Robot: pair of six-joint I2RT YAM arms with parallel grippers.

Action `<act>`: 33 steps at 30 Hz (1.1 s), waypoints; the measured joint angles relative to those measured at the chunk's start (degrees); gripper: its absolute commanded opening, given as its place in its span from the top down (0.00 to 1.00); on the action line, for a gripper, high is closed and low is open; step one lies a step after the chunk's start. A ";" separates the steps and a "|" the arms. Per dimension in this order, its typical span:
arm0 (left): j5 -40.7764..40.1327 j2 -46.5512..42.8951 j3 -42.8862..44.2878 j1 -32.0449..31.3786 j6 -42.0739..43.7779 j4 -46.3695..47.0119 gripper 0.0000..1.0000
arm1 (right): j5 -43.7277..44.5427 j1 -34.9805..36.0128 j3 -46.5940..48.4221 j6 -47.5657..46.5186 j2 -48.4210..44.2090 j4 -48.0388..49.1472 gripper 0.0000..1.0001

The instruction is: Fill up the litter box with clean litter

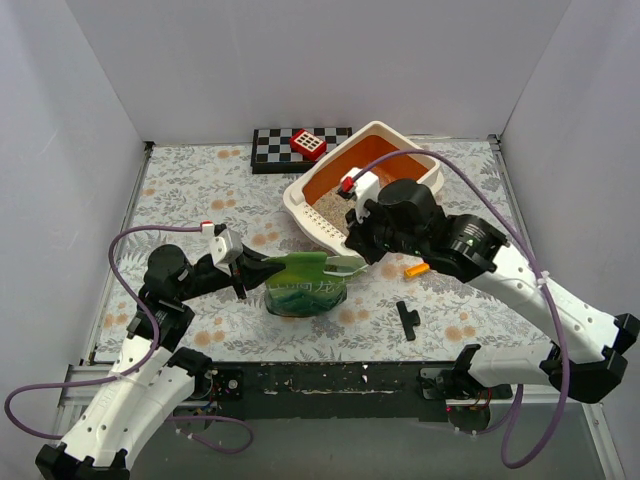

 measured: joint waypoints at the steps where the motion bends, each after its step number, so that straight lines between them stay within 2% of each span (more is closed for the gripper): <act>1: -0.02 0.00 -0.04 0.00 -0.02 0.04 1.00 | -1.31 0.00 -0.31 -0.31 0.85 -0.20 0.99; 11: -0.24 0.07 -0.04 0.00 -0.17 0.09 1.00 | -9.18 0.00 -4.46 -2.38 3.54 -0.31 0.99; 19: -0.26 0.07 -0.04 0.00 -0.20 0.07 1.00 | -9.86 -0.39 -9.66 -3.34 4.15 1.38 0.99; 33: -0.26 0.33 -0.20 0.00 -0.20 0.35 1.00 | -12.74 -4.48 -9.16 -9.68 10.14 4.61 0.99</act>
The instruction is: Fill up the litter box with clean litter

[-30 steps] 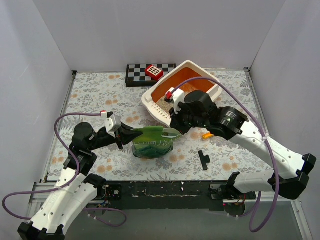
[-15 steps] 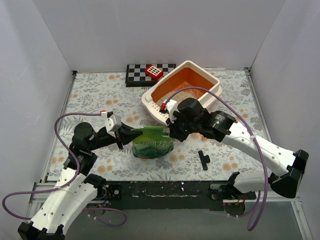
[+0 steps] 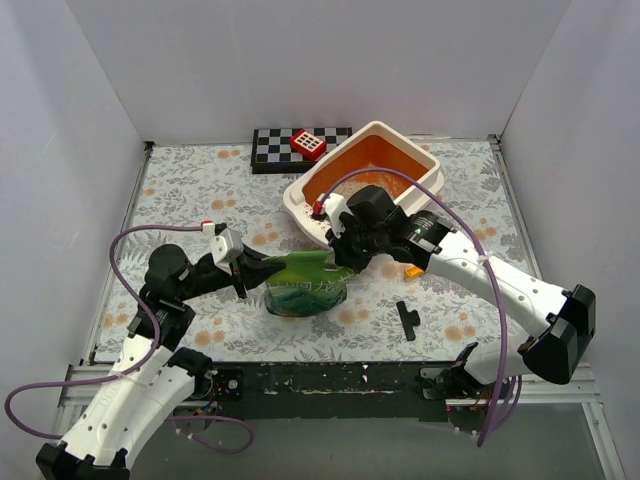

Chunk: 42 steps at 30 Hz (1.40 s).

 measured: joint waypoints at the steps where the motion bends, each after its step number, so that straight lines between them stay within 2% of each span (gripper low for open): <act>1: 0.00 -0.02 -0.09 0.00 0.00 0.11 1.00 | -0.09 -0.07 0.42 -0.42 0.02 -0.20 0.99; 13: 0.02 -0.33 -0.70 0.00 -0.17 0.81 1.00 | -1.53 -0.37 1.49 -4.35 0.90 0.17 0.99; 23: -0.11 -0.70 -1.68 0.00 -0.17 0.96 1.00 | -8.35 -0.44 10.91 -10.21 9.05 -2.97 0.99; 25: -0.13 -0.87 -1.92 0.00 -0.17 0.96 1.00 | -10.25 -0.44 12.13 -11.98 10.56 -3.98 0.95; 29: -0.22 -1.36 -2.19 -0.04 -0.15 1.27 1.00 | -13.35 -0.72 11.28 -15.06 11.78 -5.44 0.93; 33: -0.15 -1.66 -2.75 -0.20 -0.20 1.40 1.00 | -15.19 -0.74 6.43 -17.53 11.30 -4.66 0.90; 35: -0.11 -1.70 -3.02 -0.39 -0.22 1.36 1.00 | -15.96 -0.76 3.82 -18.23 10.71 -4.15 0.83; 40: 0.33 -1.73 -3.17 -0.55 -0.61 1.49 1.00 | -17.62 -0.70 -0.09 -19.76 6.97 -2.69 0.59; 41: 0.35 -1.81 -3.17 -0.55 -0.61 1.81 0.99 | -17.90 -0.70 -0.44 -20.13 6.27 -2.47 0.56; 42: 0.37 -1.81 -3.17 -0.61 -0.63 2.05 0.96 | -17.99 -0.70 -0.57 -20.13 5.20 -2.32 0.49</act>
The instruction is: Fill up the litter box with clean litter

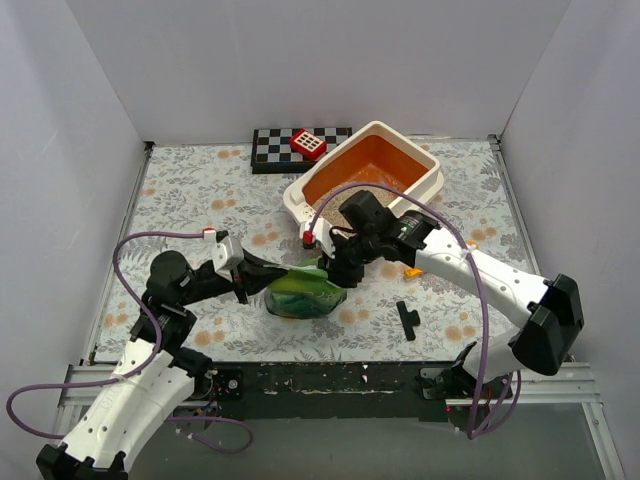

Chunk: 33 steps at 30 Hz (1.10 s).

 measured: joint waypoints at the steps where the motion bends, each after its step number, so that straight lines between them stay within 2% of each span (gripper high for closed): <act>1: 0.00 0.00 0.00 -0.04 -0.02 0.33 0.92 | -0.11 0.07 -0.13 -0.04 -0.87 0.07 0.48; 4: 0.00 0.02 0.02 -0.13 0.00 0.70 0.86 | 0.39 0.09 -0.31 0.22 -3.58 -0.07 0.45; 7: 0.33 0.59 0.24 -0.13 -0.09 0.79 0.61 | 1.11 -0.22 -0.31 1.25 -6.03 -0.07 0.39; 14: 2.97 3.41 0.70 -0.13 -0.55 0.76 0.41 | 1.29 -0.22 -1.75 3.37 -6.56 0.55 0.37; 24: 4.00 4.68 0.98 -0.13 -0.66 -0.46 0.35 | 6.82 -0.15 -1.77 5.40 -8.44 1.53 0.37; 27: 3.96 4.68 1.81 -0.13 -0.63 -1.33 0.34 | 9.60 -0.04 -0.76 5.77 -11.78 0.11 0.37; 28: 3.93 4.68 2.21 -0.13 -0.63 -1.57 0.34 | 10.10 -0.04 -0.28 5.79 -12.85 -0.26 0.33; 33: 3.89 4.96 3.80 -0.13 -0.61 -2.29 0.34 | 10.88 -0.04 1.14 4.22 -19.74 -2.58 0.33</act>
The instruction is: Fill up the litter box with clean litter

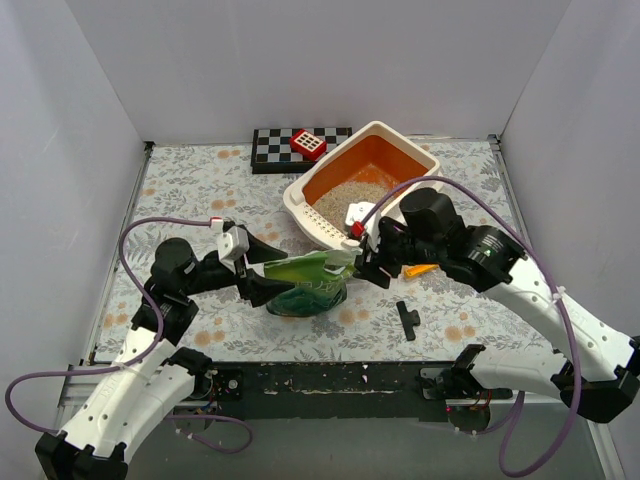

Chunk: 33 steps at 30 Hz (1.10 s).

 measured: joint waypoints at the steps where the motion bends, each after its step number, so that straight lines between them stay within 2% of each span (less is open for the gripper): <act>1: 0.00 0.07 0.20 0.00 0.00 -0.07 0.33 | -0.22 0.00 0.00 -0.66 -1.03 -0.63 0.33; 7: -0.11 0.55 0.52 0.00 0.02 -0.48 0.36 | -3.26 0.00 -0.85 -5.88 -1.92 -3.52 0.36; 9: -0.15 0.57 0.52 0.00 0.04 -0.59 0.46 | -3.89 0.00 -1.60 -7.69 -1.33 -3.58 0.37; 13: -0.17 0.55 0.52 0.00 -0.04 -0.61 0.73 | -4.90 0.00 -2.21 -10.93 0.50 -3.43 0.38; 14: -0.15 0.55 0.52 0.00 0.17 -0.61 0.77 | -5.07 0.00 -2.21 -11.61 0.98 -3.28 0.39; 23: -1.05 0.26 0.24 0.00 0.96 -0.48 1.00 | -7.28 0.00 -2.21 -15.67 5.92 -2.10 0.41; 33: -1.86 -0.59 -0.15 0.00 1.33 -0.26 1.00 | -7.56 0.00 -2.29 -17.66 7.80 0.59 0.44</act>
